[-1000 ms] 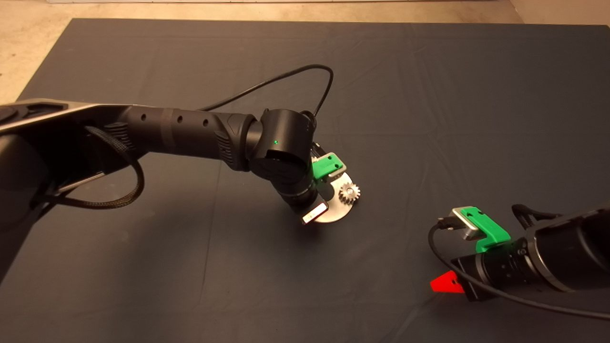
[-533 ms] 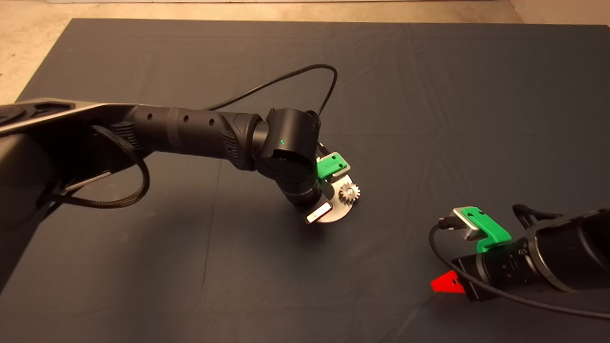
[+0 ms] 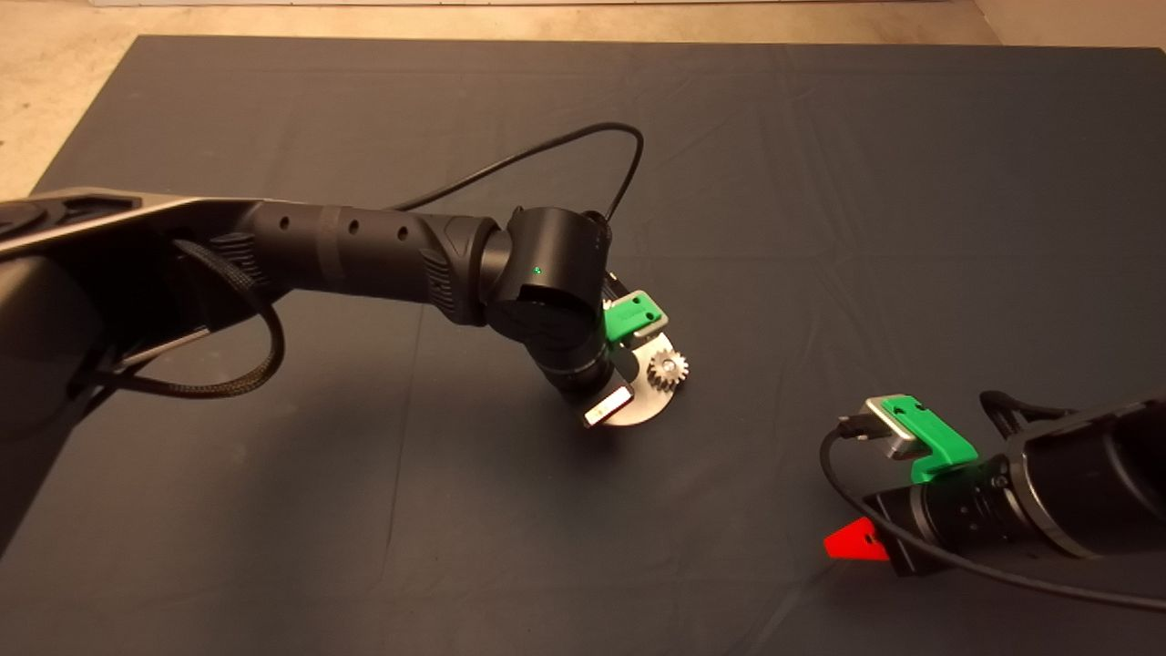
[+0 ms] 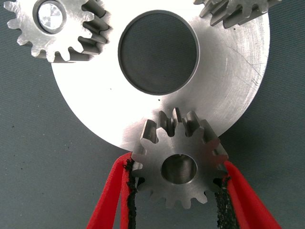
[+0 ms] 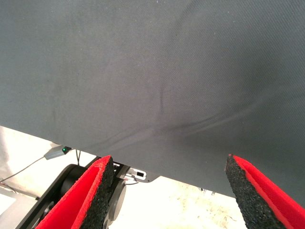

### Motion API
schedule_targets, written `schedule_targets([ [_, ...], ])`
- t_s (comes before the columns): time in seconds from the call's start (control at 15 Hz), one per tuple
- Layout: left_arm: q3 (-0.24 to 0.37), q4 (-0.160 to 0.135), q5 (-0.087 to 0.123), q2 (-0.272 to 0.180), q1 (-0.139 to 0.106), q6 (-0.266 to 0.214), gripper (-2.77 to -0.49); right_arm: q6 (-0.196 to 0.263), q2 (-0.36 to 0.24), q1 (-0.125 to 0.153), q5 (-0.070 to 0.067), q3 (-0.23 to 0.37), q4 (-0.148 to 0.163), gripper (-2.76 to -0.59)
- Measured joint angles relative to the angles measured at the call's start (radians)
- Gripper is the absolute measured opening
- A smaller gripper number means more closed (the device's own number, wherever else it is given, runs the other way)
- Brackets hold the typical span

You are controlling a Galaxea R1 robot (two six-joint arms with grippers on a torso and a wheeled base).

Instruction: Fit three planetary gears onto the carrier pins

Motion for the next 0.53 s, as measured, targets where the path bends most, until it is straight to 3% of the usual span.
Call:
schedule_targets([
  [0.53, 0.000, 0.000, -0.006, -0.010, 0.000, 0.012, -2.43, 0.000, 0.000, 0.000, 0.000, 0.000, 0.000, -1.62],
])
